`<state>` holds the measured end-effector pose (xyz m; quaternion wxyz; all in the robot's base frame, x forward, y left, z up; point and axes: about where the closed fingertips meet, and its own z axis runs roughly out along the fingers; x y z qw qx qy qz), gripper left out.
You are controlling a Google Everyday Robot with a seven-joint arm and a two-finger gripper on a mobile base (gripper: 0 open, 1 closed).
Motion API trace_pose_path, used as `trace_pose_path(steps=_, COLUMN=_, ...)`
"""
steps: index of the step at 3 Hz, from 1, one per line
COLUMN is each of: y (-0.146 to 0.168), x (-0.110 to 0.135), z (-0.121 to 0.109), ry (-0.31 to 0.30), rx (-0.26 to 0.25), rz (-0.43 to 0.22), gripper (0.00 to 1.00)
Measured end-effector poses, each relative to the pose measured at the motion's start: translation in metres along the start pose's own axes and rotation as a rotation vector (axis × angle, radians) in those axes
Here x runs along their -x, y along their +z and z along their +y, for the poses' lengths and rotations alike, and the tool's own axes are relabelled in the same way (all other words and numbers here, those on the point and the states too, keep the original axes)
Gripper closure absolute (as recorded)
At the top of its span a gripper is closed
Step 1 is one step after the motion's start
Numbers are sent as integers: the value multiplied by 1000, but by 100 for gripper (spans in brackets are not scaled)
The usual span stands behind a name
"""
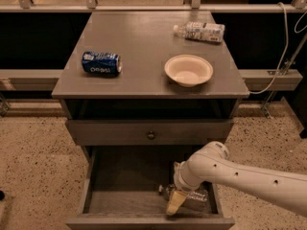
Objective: Place water bottle into middle drawer
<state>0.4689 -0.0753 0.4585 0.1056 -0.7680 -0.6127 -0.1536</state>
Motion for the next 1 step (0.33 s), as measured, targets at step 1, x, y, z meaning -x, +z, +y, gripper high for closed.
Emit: trace_pose_path(steps=1, y=0, x=0, z=0, ry=0, rx=0, rz=0, gripper=0)
